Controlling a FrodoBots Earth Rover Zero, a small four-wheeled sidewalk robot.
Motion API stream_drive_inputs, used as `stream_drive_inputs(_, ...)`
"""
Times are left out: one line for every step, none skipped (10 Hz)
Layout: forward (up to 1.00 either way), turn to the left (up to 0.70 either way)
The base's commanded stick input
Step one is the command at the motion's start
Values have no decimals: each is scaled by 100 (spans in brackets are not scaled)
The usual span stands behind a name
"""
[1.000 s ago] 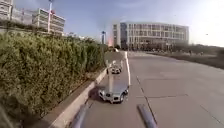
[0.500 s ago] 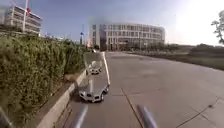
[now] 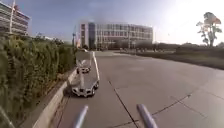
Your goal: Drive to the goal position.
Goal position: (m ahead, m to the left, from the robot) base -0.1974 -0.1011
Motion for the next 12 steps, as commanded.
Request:
stream_drive_inputs(-70,0)
stream_drive_inputs(0,0)
stream_drive_inputs(0,0)
stream_drive_inputs(0,58)
stream_drive_inputs(0,70)
stream_drive_inputs(0,70)
stream_drive_inputs(0,70)
stream_drive_inputs(0,70)
stream_drive_inputs(0,70)
stream_drive_inputs(0,70)
stream_drive_inputs(0,70)
stream_drive_inputs(0,70)
